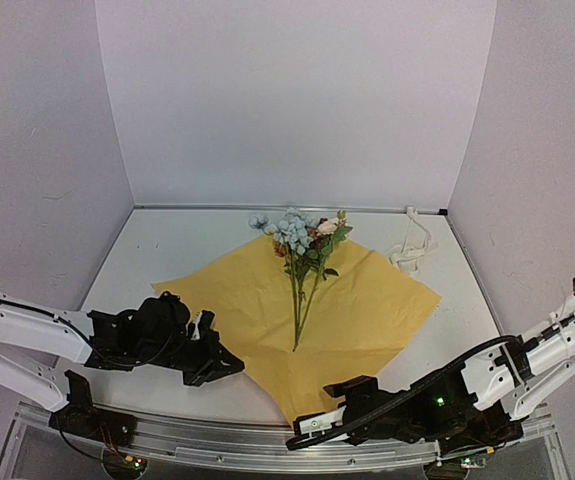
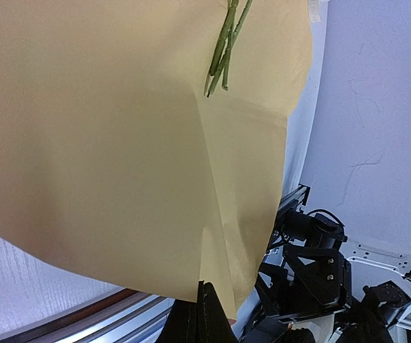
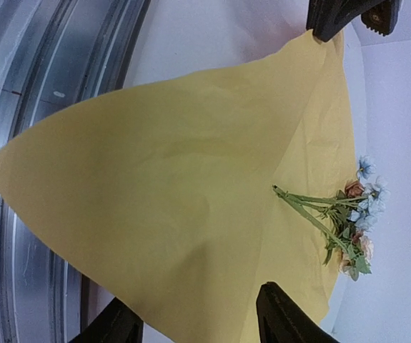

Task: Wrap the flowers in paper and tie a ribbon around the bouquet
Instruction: Pass from the left arm to the right

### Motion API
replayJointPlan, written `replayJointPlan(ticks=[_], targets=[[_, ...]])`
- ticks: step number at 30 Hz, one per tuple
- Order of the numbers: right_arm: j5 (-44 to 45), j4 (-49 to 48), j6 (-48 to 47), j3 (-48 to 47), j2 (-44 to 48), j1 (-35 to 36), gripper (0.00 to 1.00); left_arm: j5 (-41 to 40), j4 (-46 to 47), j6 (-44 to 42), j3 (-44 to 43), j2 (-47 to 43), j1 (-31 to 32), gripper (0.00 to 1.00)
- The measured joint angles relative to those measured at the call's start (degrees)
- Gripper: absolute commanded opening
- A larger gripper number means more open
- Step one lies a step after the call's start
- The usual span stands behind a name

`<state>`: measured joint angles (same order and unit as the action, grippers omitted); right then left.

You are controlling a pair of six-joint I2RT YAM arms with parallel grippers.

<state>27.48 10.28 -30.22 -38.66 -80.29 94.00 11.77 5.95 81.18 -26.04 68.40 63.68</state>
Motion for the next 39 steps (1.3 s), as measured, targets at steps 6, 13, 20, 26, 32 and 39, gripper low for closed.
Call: replayJointPlan(ticks=[6,13,20,26,32,39], targets=[[-0.1,1.5,1.4,-1.1,-2.4,0.2,0.49,-0.1,-0.4,0.2,0.0,-1.7,0.0,0.0],[-0.1,1.4,2.6,-3.1,-5.4,0.2,0.29,-0.6,-1.4,0.4,0.9,-3.7,0.0,0.0],[-0.4,1.5,4.0,-4.7,-5.6,0.2,0.0,-1.4,-3.8,1.2,2.0,-6.2,0.0,0.09],[-2.3,5.5,7.0,-7.0,-5.0,0.2,0.0,-2.5,-9.2,-0.1,2.1,-8.5,0.0,0.34],[-4.1,12.9,11.3,-13.7,-4.2,-0.5,0.0,-5.8,-21.3,-3.6,-0.9,-13.5,0.0,0.47],[-10.0,24.0,20.6,-25.2,-4.8,-10.9,0.0,-12.9,-31.8,-12.3,-12.1,-14.0,0.0,0.45]])
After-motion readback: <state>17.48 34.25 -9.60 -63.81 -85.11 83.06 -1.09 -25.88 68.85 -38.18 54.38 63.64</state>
